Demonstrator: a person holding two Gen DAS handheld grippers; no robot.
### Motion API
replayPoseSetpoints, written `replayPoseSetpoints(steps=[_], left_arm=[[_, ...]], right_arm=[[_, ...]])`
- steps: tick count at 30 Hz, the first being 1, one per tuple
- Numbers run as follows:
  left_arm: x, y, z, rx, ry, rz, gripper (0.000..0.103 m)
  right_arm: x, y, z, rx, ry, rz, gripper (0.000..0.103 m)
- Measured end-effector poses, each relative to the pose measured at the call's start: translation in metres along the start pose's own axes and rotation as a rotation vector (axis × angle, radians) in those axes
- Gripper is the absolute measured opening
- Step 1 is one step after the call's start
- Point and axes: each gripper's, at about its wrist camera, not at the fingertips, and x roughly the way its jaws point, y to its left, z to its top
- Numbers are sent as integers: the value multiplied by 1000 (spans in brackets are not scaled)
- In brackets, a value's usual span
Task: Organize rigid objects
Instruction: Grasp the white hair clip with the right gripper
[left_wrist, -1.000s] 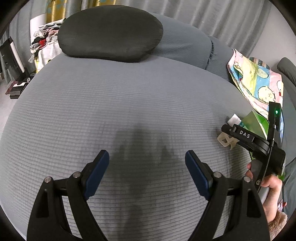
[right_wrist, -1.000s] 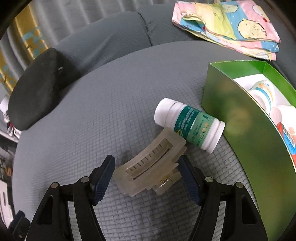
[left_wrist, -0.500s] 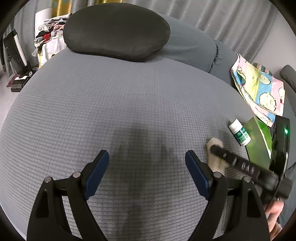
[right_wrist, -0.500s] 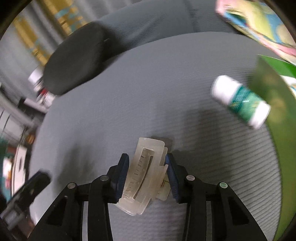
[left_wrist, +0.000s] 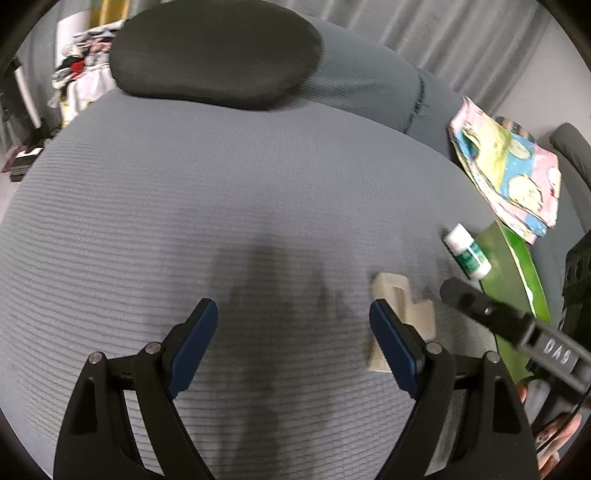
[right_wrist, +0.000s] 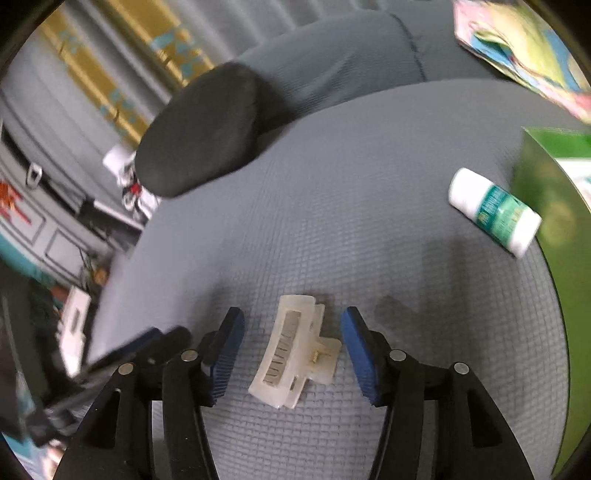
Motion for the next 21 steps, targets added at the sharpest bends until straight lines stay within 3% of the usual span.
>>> replayPoseSetpoints(steps=[7, 11, 16, 21], left_arm=[[21, -28, -12, 74, 68, -74, 84], [30, -42, -15, 73, 91, -145, 84], [38, -55, -18, 92, 104, -177, 82], [42, -57, -19, 95, 114, -229, 75]], right_arm=[[1, -19, -8, 86, 37, 20, 57], [10, -22, -12, 117, 64, 46, 57], [24, -28, -16, 155, 103, 50, 56], [28, -35, -17, 190, 122, 71, 52]])
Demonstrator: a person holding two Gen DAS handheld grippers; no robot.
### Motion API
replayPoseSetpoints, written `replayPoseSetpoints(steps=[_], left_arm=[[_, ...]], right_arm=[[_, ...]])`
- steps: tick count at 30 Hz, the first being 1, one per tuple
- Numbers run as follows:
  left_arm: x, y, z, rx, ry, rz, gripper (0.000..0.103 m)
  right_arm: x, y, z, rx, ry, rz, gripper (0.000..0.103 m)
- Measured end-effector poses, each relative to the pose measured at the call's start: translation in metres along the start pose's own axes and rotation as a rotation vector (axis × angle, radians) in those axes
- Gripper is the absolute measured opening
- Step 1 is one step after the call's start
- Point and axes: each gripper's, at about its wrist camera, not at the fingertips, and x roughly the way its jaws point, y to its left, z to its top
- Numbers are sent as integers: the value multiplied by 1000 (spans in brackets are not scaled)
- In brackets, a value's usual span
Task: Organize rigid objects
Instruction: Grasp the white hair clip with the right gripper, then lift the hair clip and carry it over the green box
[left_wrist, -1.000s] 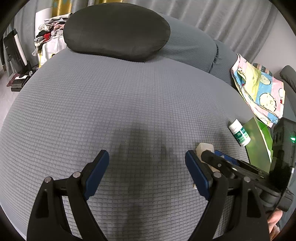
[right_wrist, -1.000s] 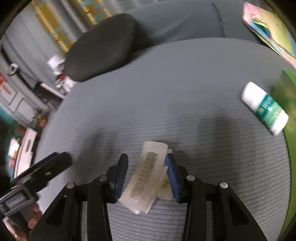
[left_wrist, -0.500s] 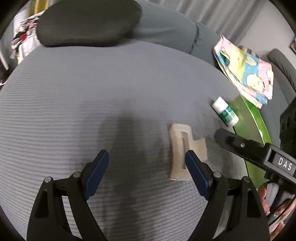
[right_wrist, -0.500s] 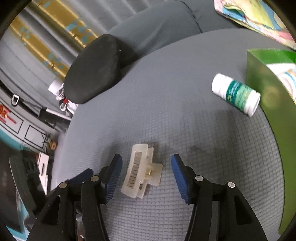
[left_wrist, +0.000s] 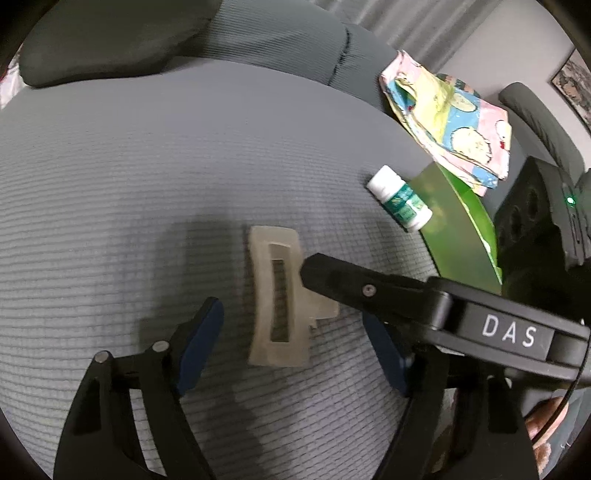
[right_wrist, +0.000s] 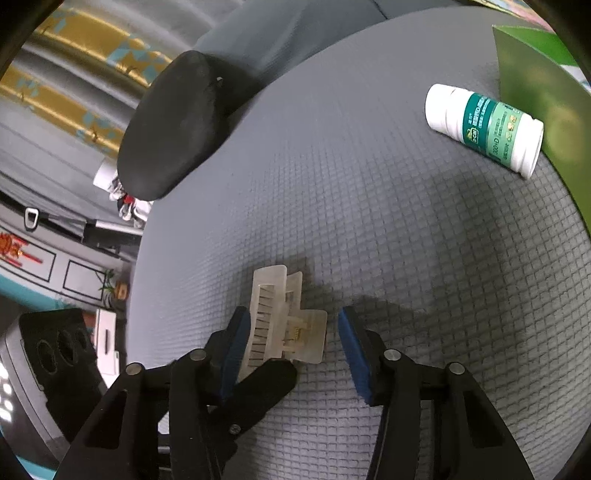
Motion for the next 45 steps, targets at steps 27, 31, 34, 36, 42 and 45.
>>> replayPoseSetpoints(steps=[27, 31, 34, 36, 42, 45], left_arm=[[3, -27, -3, 115, -56, 132, 45], [-6, -39, -2, 149, -100, 139, 45], [-13, -51, -1, 177, -137, 138, 45], [-17, -59, -1, 198, -162, 138, 45], [-27, -84, -1, 251, -233, 124, 45], [-30, -94, -1, 271, -258, 121, 45]], right_arm=[[1, 12, -5, -53, 3, 21, 49], [-17, 14, -5, -64, -44, 41, 48], [-34, 16, -4, -74, -94, 49, 48], [-44, 18, -4, -82, -125, 55, 48], [-72, 20, -3, -99, -214, 68, 48], [-82, 21, -3, -102, -252, 77, 48]])
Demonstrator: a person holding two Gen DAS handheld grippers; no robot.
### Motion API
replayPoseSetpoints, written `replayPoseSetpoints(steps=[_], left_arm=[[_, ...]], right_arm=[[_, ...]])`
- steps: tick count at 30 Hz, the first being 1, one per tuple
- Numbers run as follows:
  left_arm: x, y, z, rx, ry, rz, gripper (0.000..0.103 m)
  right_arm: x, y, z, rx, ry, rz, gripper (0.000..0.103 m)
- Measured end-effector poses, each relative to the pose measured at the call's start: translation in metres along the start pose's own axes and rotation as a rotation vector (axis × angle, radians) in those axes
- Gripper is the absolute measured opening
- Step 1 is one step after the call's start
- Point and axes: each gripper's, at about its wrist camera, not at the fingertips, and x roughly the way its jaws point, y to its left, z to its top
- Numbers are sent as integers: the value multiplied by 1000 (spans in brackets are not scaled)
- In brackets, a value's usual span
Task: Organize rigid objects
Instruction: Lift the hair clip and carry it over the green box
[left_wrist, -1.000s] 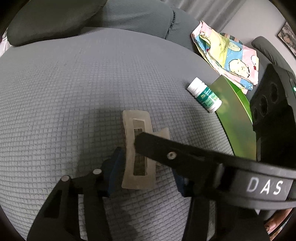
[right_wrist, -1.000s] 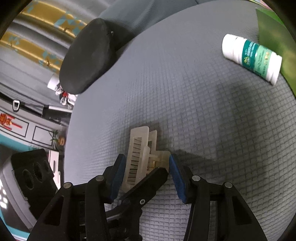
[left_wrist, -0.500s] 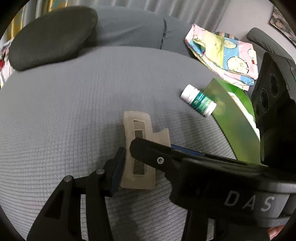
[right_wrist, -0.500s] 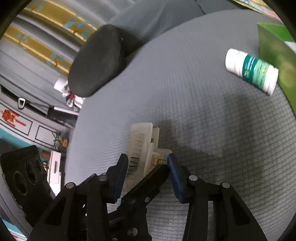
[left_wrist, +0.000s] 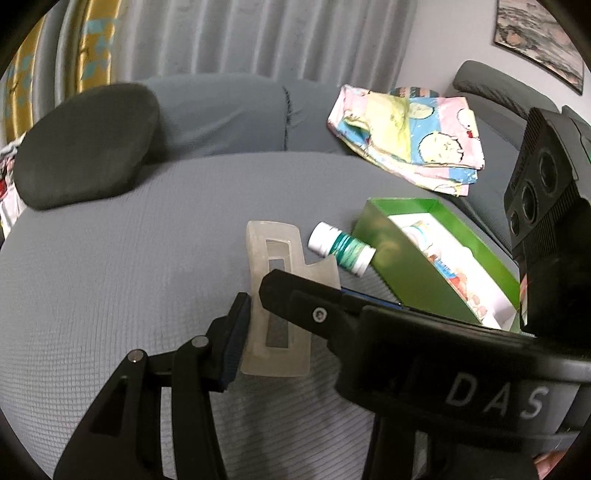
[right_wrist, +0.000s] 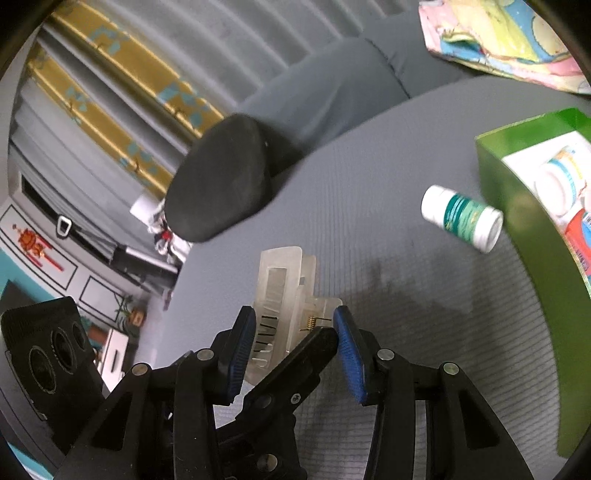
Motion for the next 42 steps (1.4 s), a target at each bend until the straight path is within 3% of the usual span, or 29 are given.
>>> replayPoseSetpoints(steps=[7, 22, 30, 42], left_arm=[[-1, -18, 7, 39, -41, 7, 44], [-13, -62, 16, 125, -119, -71, 44], [-6, -99, 17, 192, -123, -155, 44], [19, -146, 16, 239, -74, -291, 44]], right_arm=[[-14, -2, 5, -12, -65, -1, 48], [-65, -13, 14, -56, -201, -68, 48], [-98, -38, 13, 1, -284, -122, 48], [-130, -78, 13, 83, -330, -238, 48]])
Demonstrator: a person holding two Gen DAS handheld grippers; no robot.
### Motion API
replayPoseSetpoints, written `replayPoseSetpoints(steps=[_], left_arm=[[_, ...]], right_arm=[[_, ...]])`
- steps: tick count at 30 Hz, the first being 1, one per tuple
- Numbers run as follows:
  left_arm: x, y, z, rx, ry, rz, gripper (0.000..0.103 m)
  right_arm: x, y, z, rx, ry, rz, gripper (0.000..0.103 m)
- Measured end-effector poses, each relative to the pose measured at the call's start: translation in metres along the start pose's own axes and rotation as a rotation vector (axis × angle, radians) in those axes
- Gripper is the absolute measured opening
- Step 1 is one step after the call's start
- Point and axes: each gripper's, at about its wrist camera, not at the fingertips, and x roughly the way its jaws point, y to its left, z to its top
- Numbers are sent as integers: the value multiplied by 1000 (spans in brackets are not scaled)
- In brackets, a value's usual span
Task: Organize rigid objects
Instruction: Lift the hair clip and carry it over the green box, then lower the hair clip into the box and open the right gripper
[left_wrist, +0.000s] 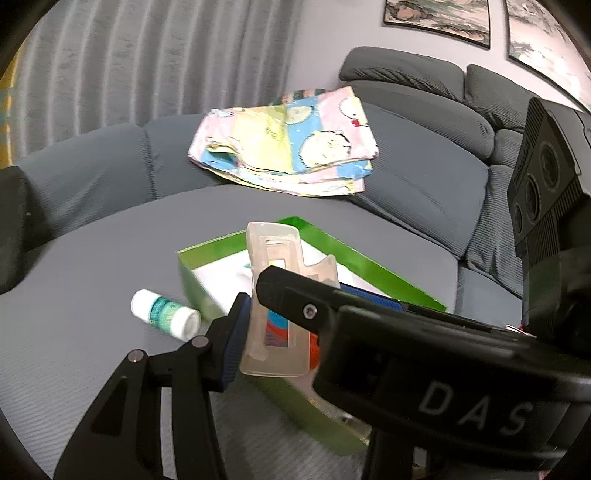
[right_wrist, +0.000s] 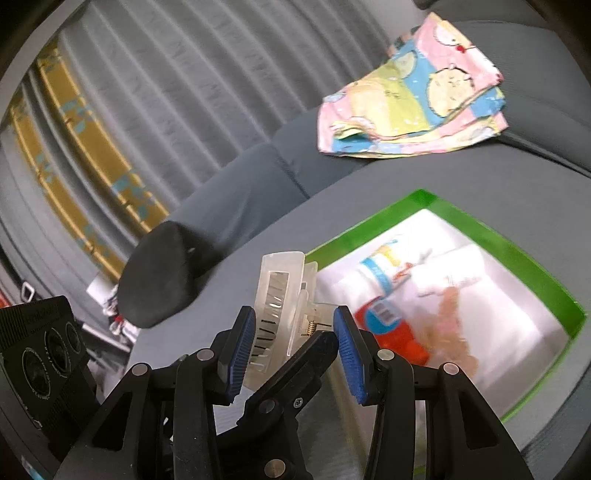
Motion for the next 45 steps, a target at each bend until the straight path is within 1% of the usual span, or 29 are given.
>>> replayPoseSetpoints(steps=[8, 11, 17, 25, 35, 39, 45], left_arm=[[33, -12, -1, -16, 66, -97, 44], [42, -15, -1, -20, 87, -125, 44], [57, -20, -4, -39, 132, -169, 44], [67, -20, -9, -73, 185, -200, 44], [75, -21, -13, -98, 222, -215, 44], [76, -23, -13, -93, 224, -208, 44], [76, -22, -13, -98, 230, -203, 47]], right_arm=[[1, -29, 4, 50, 23, -96, 48], [2, -38, 4, 62, 38, -135, 48], [3, -49, 4, 84, 67, -184, 48], [8, -59, 3, 115, 119, -230, 48], [11, -67, 3, 134, 155, -254, 48], [11, -70, 2, 145, 164, -248, 48], [12, -75, 3, 178, 174, -241, 48]])
